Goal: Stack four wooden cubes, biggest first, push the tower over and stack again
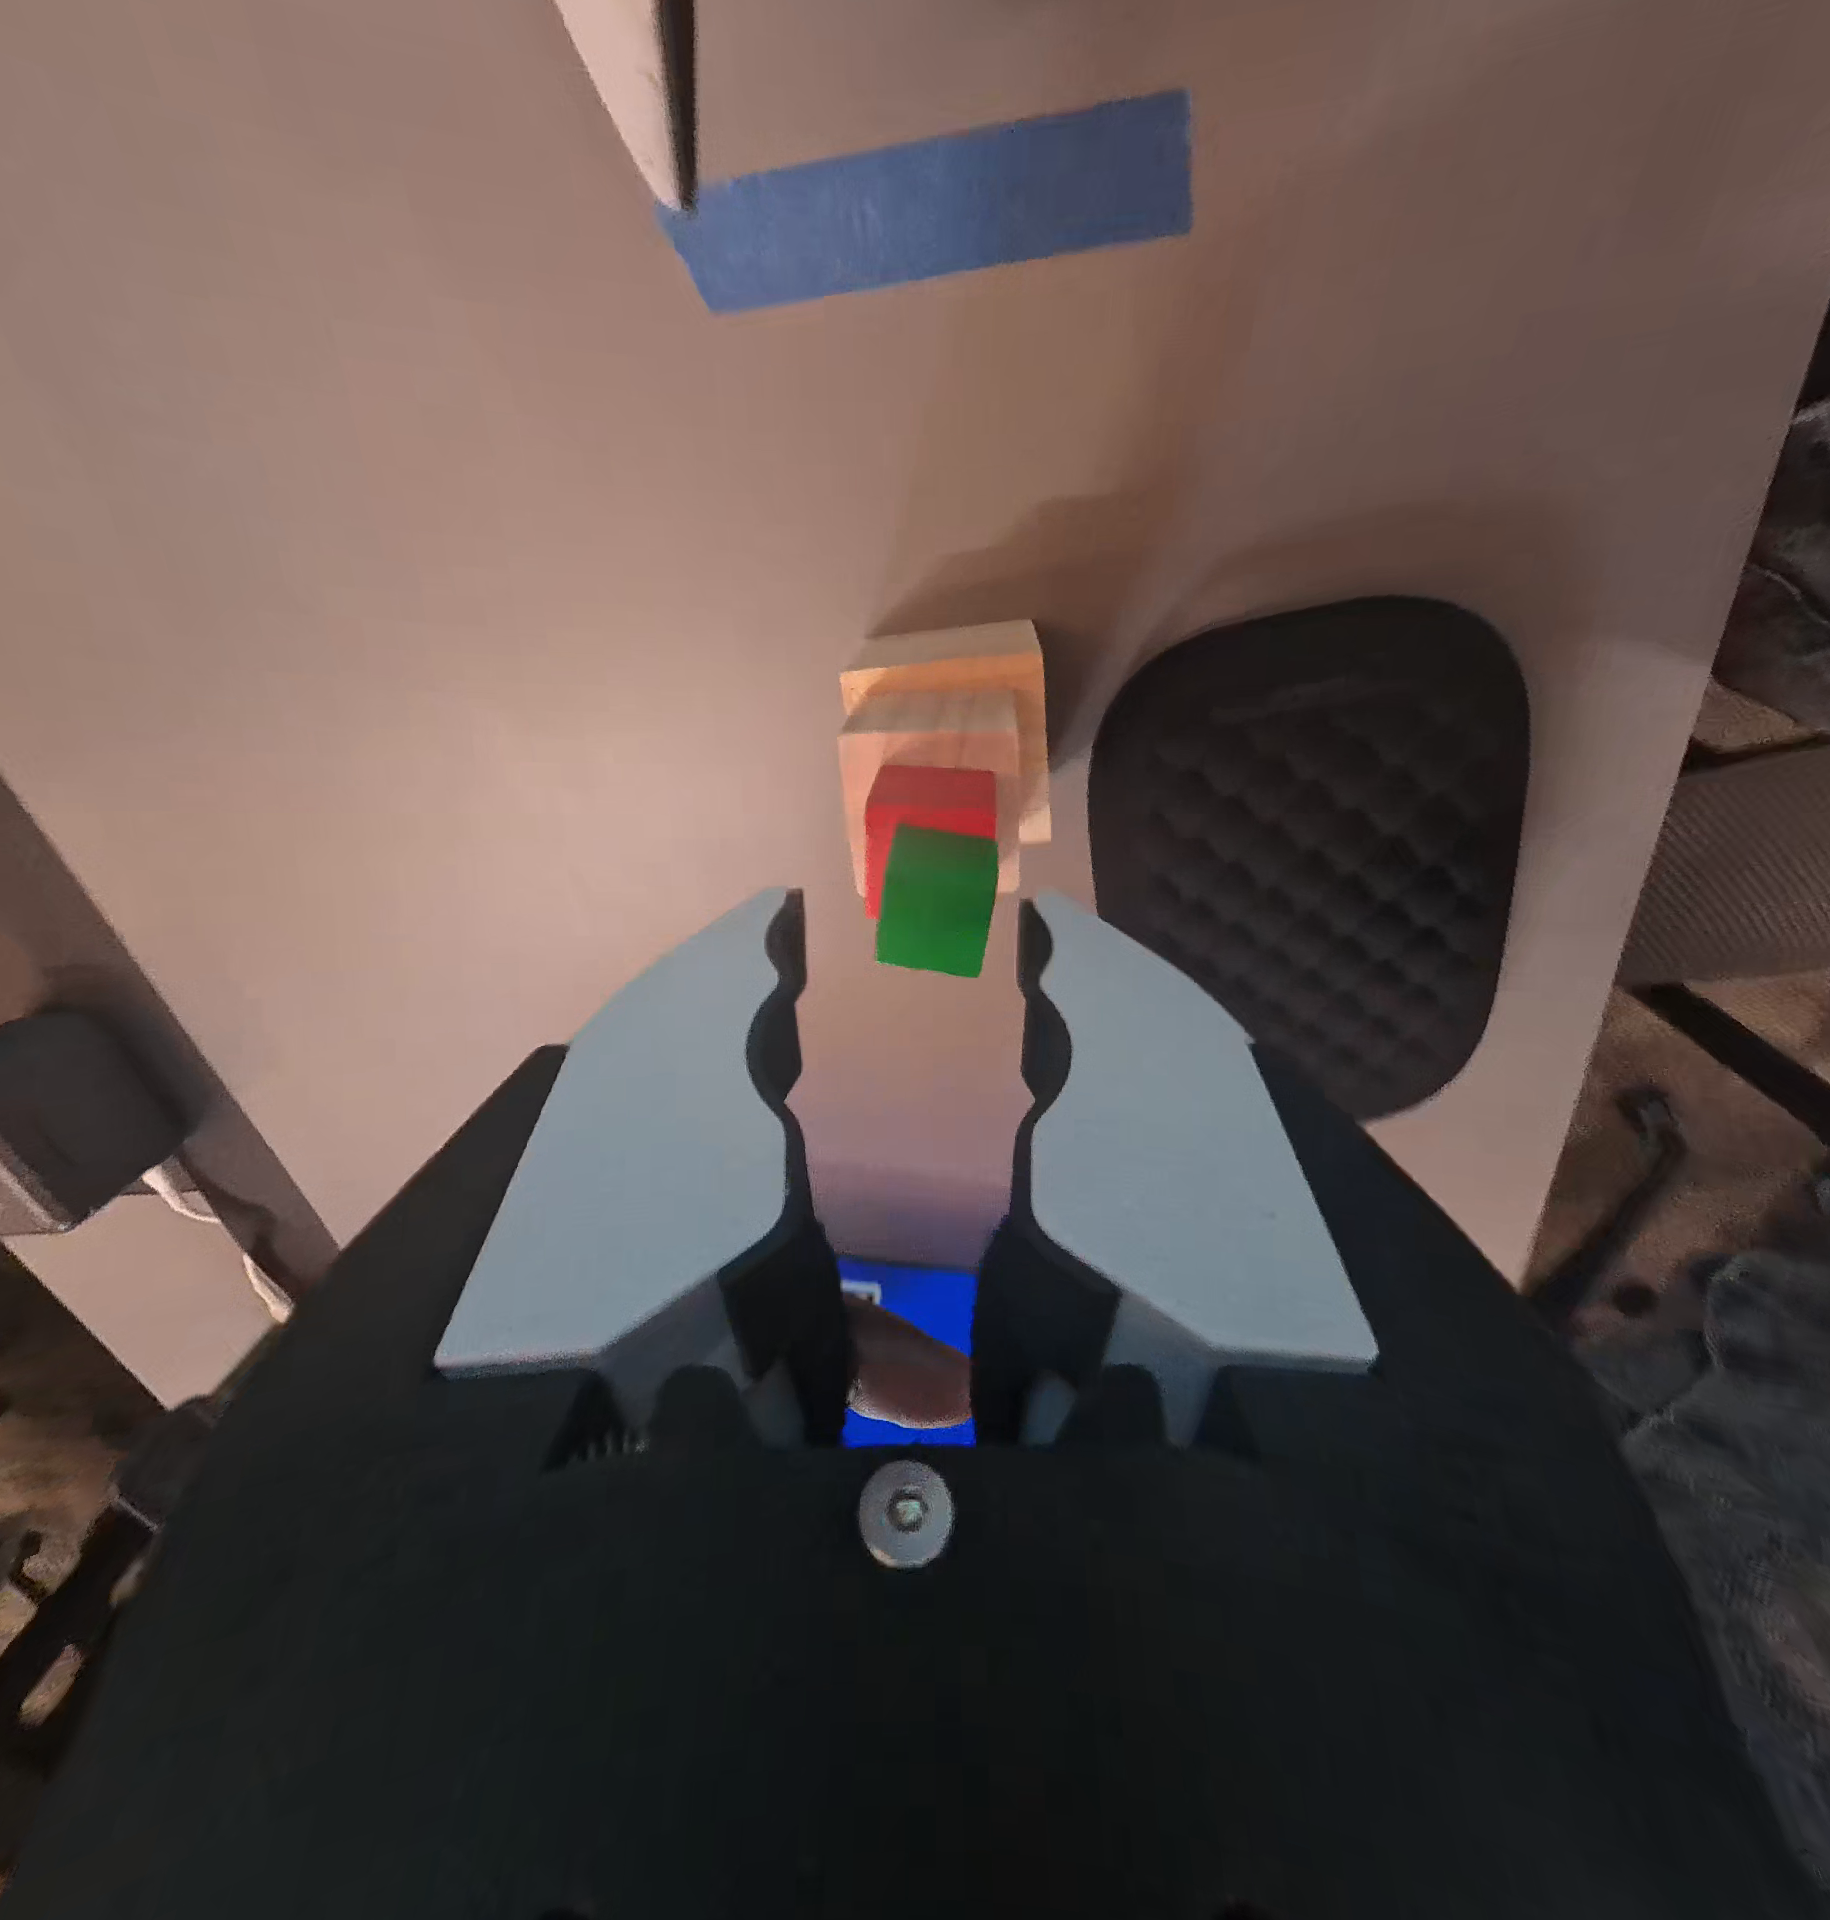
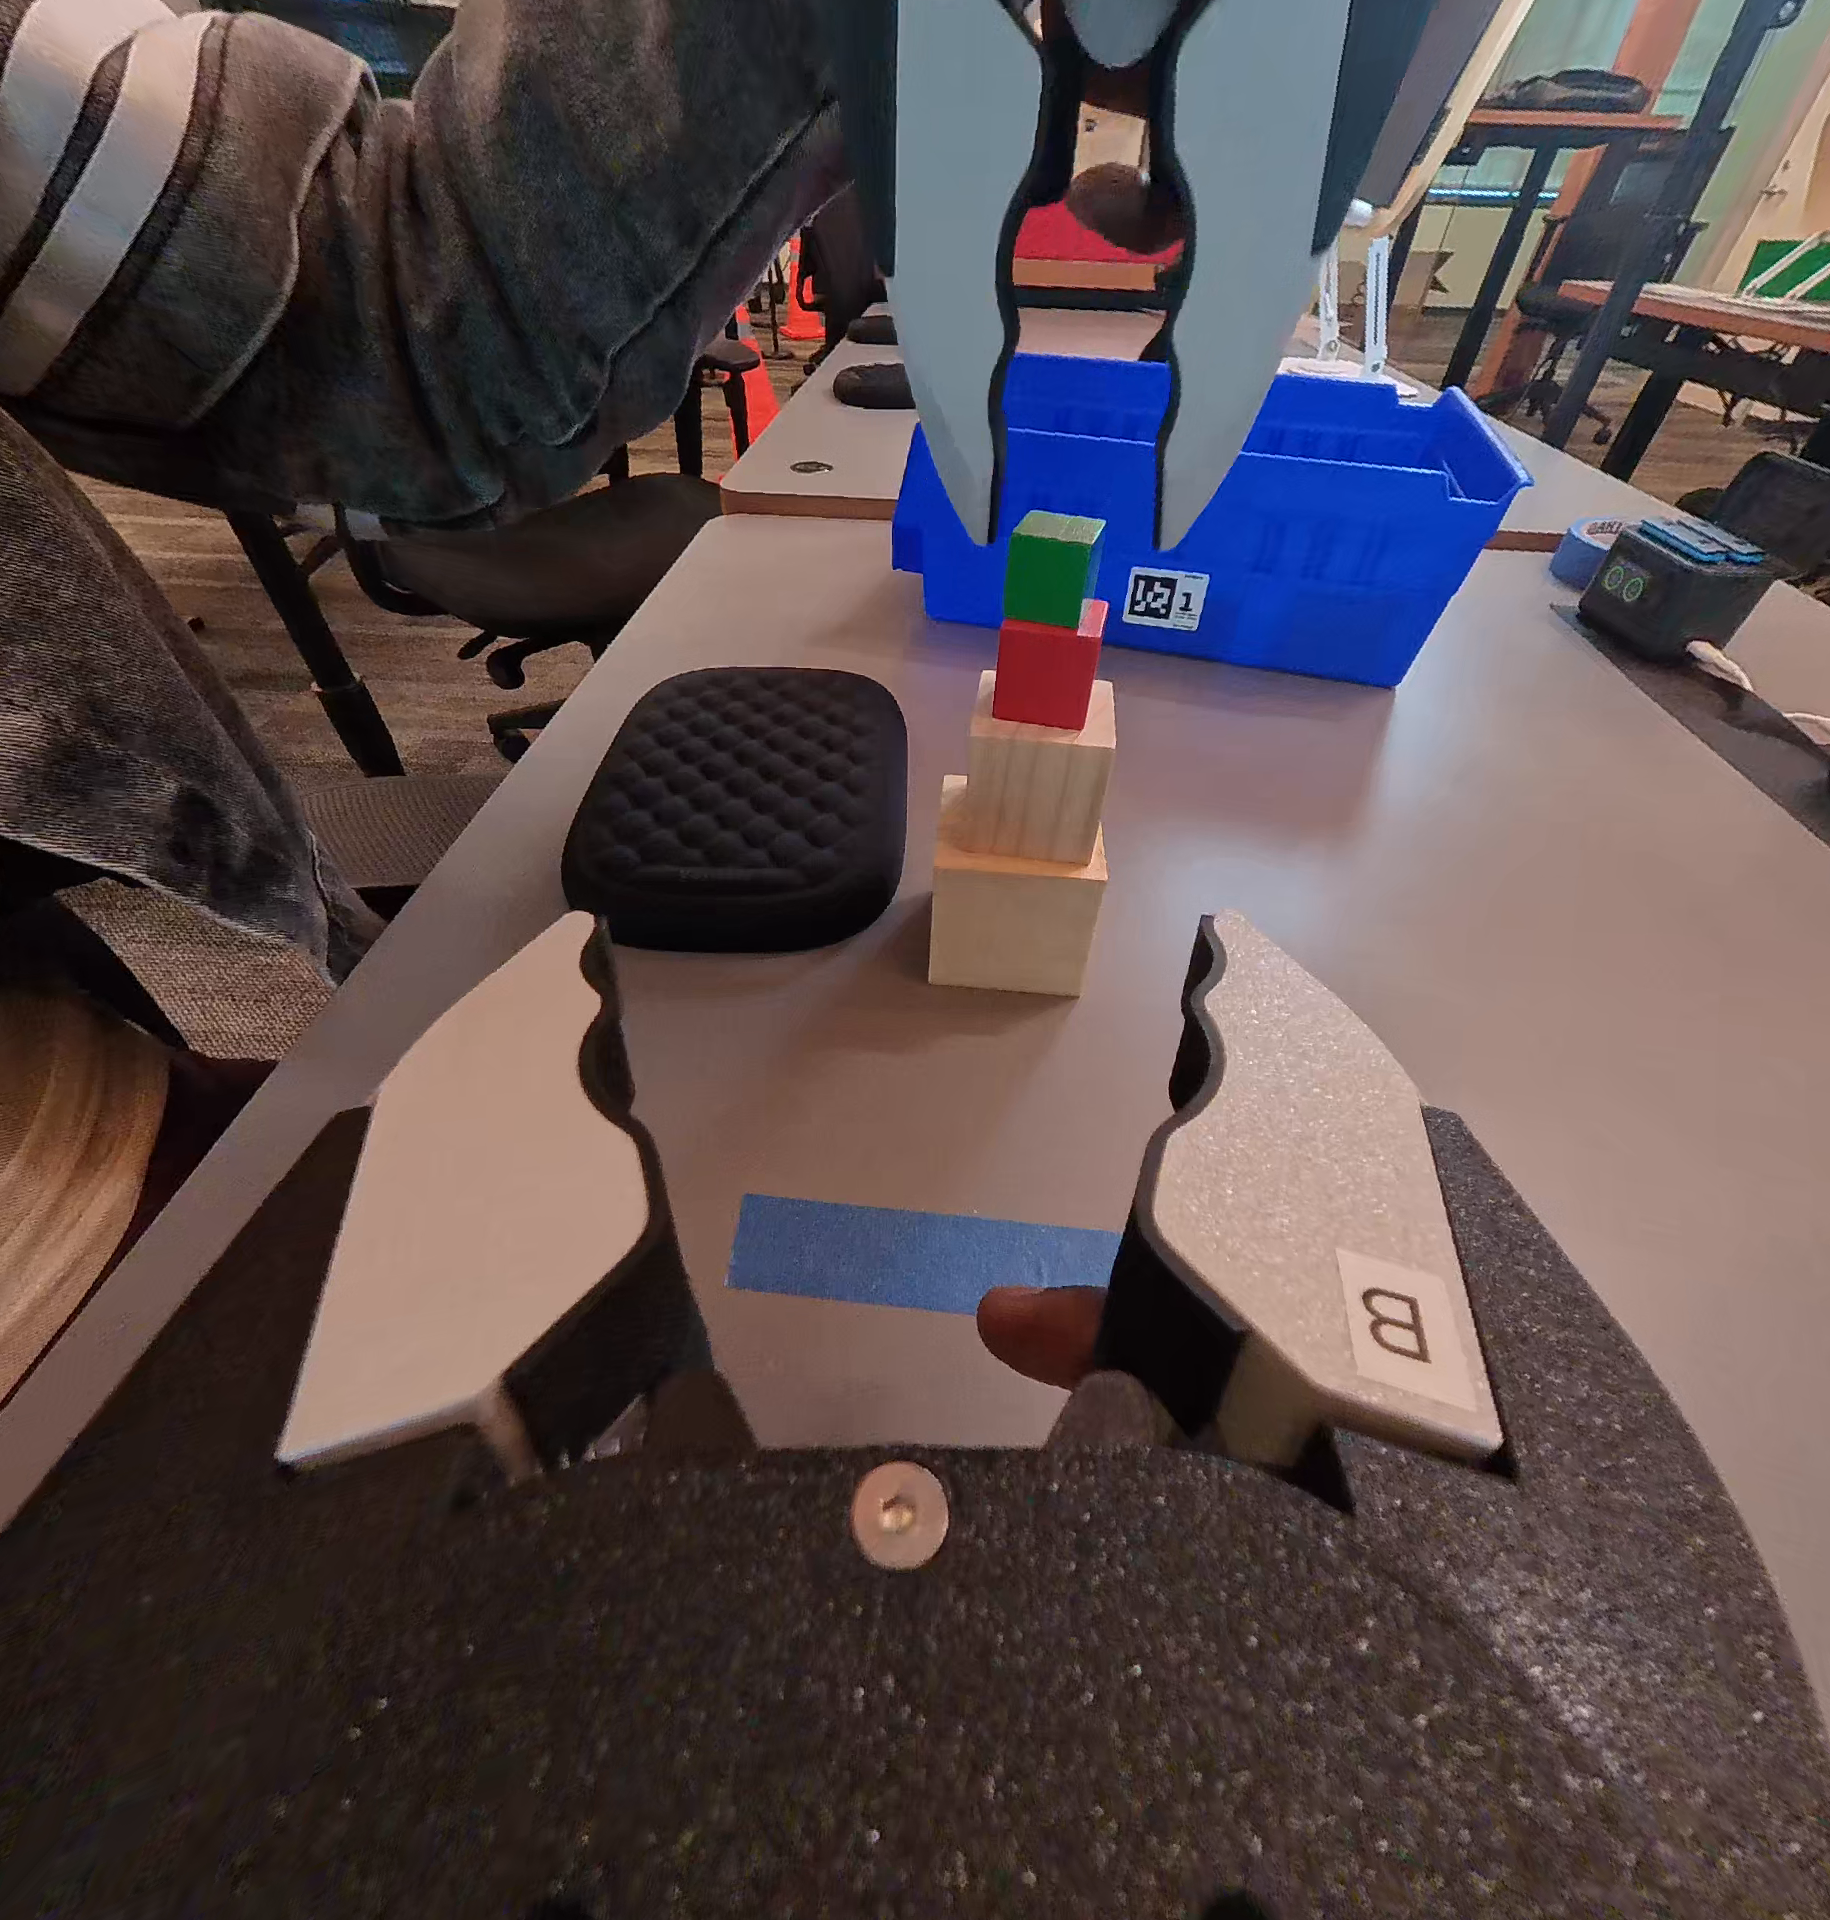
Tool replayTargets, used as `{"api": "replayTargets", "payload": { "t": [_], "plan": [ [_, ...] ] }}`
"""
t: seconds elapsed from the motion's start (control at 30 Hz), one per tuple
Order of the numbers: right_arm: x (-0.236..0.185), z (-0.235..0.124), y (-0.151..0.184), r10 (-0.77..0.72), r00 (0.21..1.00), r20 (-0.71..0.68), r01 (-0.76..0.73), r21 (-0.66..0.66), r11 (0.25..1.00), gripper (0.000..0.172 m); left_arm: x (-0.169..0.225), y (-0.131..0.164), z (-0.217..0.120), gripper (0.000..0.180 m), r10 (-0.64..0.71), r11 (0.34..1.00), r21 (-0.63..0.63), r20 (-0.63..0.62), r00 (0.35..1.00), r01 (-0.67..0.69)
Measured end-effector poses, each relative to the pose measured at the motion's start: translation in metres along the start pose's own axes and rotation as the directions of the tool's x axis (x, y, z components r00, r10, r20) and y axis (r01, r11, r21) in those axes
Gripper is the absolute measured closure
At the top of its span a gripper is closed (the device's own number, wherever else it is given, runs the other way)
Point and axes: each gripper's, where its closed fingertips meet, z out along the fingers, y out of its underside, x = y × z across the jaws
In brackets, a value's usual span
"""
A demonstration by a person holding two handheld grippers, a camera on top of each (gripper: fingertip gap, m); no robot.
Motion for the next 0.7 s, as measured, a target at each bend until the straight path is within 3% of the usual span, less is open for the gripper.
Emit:
{"api": "replayTargets", "payload": {
  "t": [0.07,0.13,0.2,0.27,0.33,0.37,0.53,0.7],
  "plan": [
    [0.001,-0.001,0.000,-0.004,1.000,-0.006,0.004,-0.003,1.000,0.068,-0.011,-0.012,-0.011,0.139,-0.037,0.988,0.155,0.117,0.992,0.018],
    [0.002,-0.001,0.000,-0.006,1.000,-0.014,0.006,0.000,1.000,0.067,-0.030,-0.019,-0.031,0.135,-0.167,0.927,0.372,0.304,0.938,0.044],
    [0.003,-0.002,-0.001,-0.003,1.000,-0.017,0.003,0.011,1.000,0.067,-0.033,-0.007,-0.049,0.129,-0.345,0.833,0.548,0.396,0.851,0.082],
    [0.004,-0.003,-0.003,0.004,1.000,-0.019,-0.004,0.023,1.000,0.067,-0.021,0.019,-0.050,0.130,-0.470,0.765,0.631,0.407,0.783,0.132],
    [0.005,-0.004,-0.003,0.008,1.000,-0.020,-0.008,0.029,1.000,0.067,-0.002,0.044,-0.030,0.169,-0.535,0.747,0.624,0.356,0.766,0.231],
    [0.005,-0.004,-0.003,0.009,1.000,-0.020,-0.008,0.029,1.000,0.067,0.005,0.053,-0.017,0.179,-0.559,0.744,0.606,0.334,0.759,0.281],
    [0.006,-0.003,-0.001,0.003,1.000,-0.022,-0.003,0.015,1.000,0.067,0.018,0.044,0.038,0.180,-0.547,0.756,0.566,0.269,0.793,0.329],
    [0.006,-0.004,-0.001,0.004,1.000,-0.025,-0.004,0.018,1.000,0.067,0.009,0.023,0.056,0.180,-0.531,0.753,0.573,0.240,0.813,0.323]
  ]
}}
